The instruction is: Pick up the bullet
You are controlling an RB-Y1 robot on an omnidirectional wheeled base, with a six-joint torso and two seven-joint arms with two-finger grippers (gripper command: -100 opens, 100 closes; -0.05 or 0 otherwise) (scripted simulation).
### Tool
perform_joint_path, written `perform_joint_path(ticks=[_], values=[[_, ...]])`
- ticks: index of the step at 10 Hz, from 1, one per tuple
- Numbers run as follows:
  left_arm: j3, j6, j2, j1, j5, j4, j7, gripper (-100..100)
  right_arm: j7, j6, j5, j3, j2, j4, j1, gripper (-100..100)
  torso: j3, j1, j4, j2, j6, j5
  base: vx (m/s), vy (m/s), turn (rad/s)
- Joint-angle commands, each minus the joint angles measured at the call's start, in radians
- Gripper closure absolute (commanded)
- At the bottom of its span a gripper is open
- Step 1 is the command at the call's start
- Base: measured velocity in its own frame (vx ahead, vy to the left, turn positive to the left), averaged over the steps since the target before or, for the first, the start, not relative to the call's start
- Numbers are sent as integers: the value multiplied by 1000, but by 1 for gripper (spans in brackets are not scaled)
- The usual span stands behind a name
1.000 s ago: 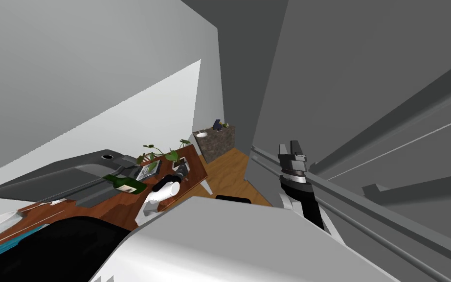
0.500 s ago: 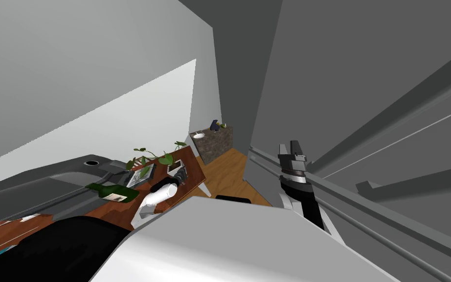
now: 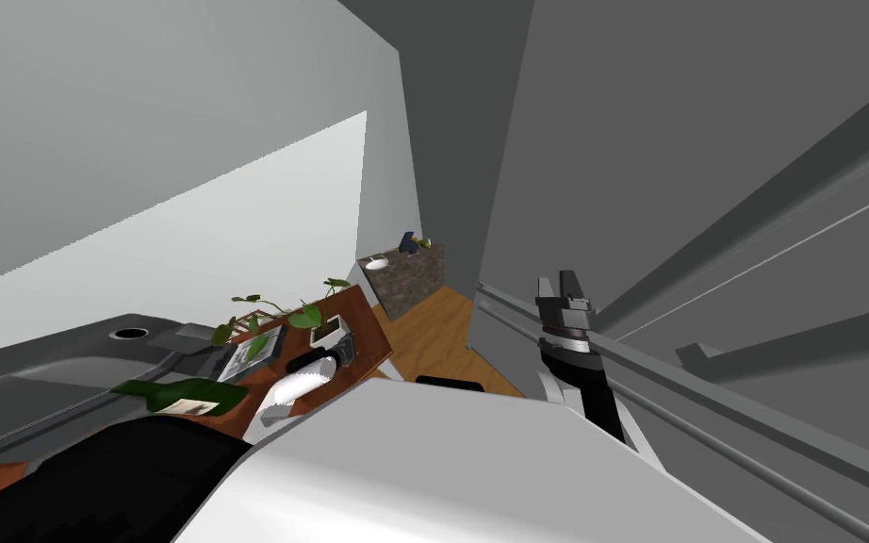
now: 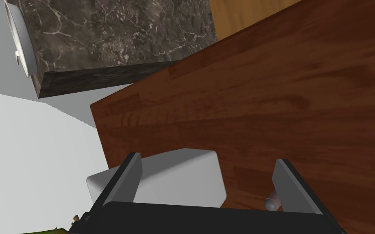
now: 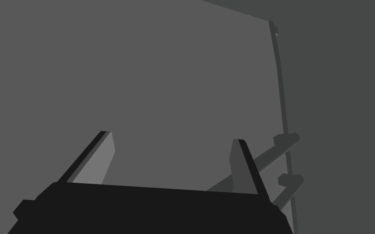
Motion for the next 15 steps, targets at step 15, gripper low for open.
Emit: perform_joint_path(ticks=[15], values=[[82,357,54,37,26,210,-44,-100,0,0,0,0,0,0,0,0,0,0,0,1,0,0,40,37,-76]])
